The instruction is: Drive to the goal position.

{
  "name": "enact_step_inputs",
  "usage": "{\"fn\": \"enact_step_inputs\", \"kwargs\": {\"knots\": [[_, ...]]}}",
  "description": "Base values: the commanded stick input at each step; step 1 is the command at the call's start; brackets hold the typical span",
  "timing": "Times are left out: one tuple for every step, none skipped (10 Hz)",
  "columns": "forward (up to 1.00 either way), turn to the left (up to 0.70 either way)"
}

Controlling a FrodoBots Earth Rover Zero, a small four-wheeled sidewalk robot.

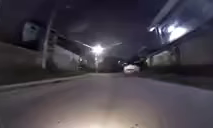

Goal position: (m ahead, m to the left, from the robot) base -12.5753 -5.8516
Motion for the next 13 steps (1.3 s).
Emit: {"fn": "enact_step_inputs", "kwargs": {"knots": [[0.96,-0.39],[0.95,-0.38],[0.94,-0.37],[0.92,-0.37],[0.91,-0.36],[0.82,-0.32],[0.65,-0.41],[0.22,-0.77],[0.0,-1.0],[0.0,-1.0],[0.0,-1.0],[0.0,-1.0],[0.0,-1.0]]}}
